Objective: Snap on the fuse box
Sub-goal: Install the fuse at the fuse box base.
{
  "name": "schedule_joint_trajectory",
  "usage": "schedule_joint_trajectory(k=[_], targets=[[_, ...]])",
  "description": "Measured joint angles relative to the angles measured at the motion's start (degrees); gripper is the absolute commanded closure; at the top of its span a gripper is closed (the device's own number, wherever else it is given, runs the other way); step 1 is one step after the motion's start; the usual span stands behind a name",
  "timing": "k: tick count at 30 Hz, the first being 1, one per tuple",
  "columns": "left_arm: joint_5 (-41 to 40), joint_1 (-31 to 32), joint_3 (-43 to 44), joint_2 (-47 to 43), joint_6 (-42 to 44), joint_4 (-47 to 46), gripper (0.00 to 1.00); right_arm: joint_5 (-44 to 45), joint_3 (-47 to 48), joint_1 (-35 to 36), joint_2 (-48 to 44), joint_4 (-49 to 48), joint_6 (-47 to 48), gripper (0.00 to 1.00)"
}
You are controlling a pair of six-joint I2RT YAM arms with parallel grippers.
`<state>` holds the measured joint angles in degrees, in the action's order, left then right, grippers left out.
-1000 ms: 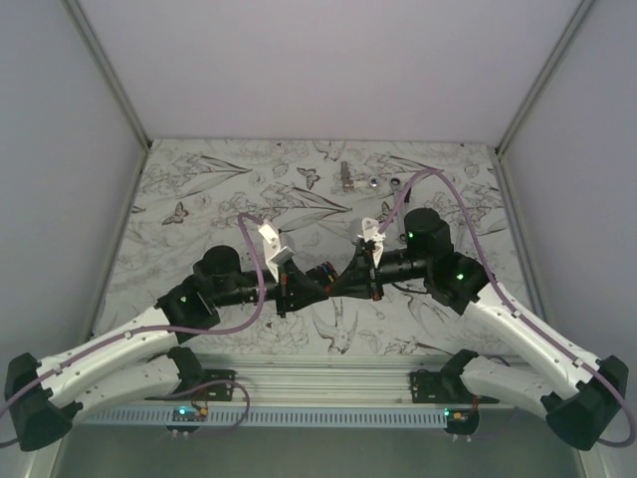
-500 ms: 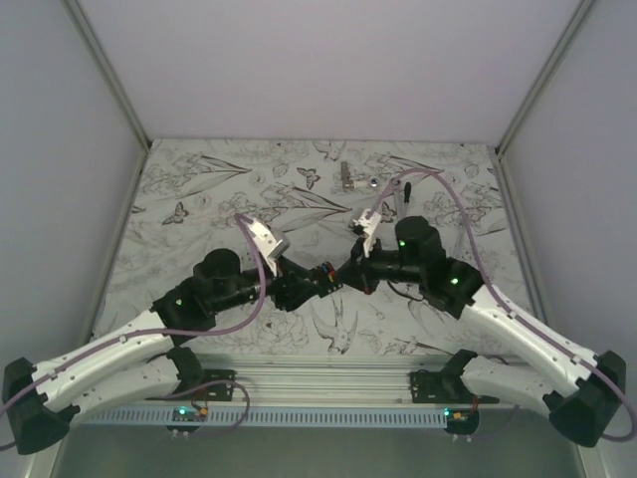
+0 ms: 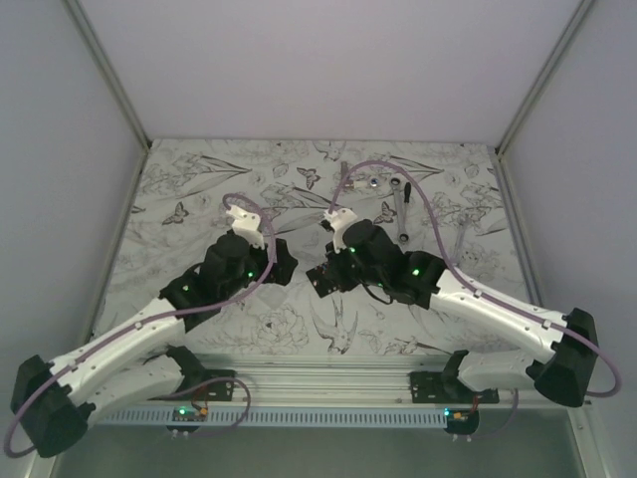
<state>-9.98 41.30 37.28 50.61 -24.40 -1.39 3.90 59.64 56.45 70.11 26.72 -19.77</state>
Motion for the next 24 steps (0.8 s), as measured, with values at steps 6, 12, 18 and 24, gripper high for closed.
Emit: schedule_joint_trajectory(k=[6, 12, 18, 24], targets=[[-0.04, -5.05, 1.44, 7.02, -3.45, 4.22, 0.0, 6.12, 2.67, 2.78, 3.98, 3.45, -3.28, 1.0], [-0.2, -6.91, 4.98, 10.8, -5.62, 8.74, 0.0, 10.45, 2.69, 3.85, 6.78, 6.05, -8.09, 1.0], [-0.7, -8.04, 4.9, 11.82, -7.8, 12.2, 0.0, 14.53, 3.06, 5.49, 10.14, 8.41, -12.61, 1.0], [-1.11, -8.28, 2.6, 11.19, -8.61, 13.25, 0.0, 18.69, 4.83, 7.52, 14.1, 10.64, -16.02, 1.0]])
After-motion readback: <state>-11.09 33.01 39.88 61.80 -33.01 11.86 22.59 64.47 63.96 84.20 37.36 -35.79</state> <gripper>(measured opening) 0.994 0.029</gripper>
